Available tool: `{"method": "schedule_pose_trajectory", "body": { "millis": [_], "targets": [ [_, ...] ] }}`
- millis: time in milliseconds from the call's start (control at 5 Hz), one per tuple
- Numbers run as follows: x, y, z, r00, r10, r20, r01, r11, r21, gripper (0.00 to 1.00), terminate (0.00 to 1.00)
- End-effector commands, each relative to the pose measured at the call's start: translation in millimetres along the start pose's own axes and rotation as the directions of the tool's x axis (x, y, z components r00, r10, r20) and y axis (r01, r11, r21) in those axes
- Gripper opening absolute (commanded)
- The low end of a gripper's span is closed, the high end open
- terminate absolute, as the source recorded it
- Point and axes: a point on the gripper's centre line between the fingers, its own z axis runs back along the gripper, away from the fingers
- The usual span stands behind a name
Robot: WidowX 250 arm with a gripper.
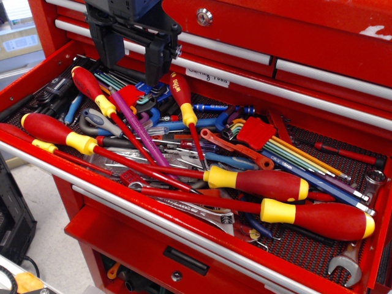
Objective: Pick up red srewdriver
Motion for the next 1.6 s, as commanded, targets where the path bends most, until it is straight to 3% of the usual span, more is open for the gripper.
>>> {"method": "schedule_pose_trajectory", "body": {
  "millis": [0, 200, 400, 600, 800, 1000, 1400],
  "targets": [
    [0.0, 0.0, 0.0, 1.000, 0.000, 0.000, 0.000, 1.000, 0.000, 1.00, 0.00],
    [16.2, 25.0, -1.3, 0.987, 0.160, 0.016, -0.160, 0.982, 0.100, 1.00, 0.00],
    [26.1, 47.6, -11.7, 0.927, 0.370, 0.056, -0.374, 0.913, 0.164, 1.00, 0.00],
    [32.7, 73.9, -29.5, 0.846, 0.520, 0.120, -0.532, 0.835, 0.137, 1.00, 0.00],
    [44.5, 100.7, -45.3, 0.683, 0.686, 0.250, -0.725, 0.678, 0.118, 1.00, 0.00],
    [50.0, 118.7, -55.6, 0.611, 0.745, 0.267, -0.785, 0.614, 0.084, 1.00, 0.00],
    [71.9, 143.5, -91.0, 0.575, 0.782, 0.240, -0.798, 0.601, -0.048, 1.00, 0.00]
  ]
}}
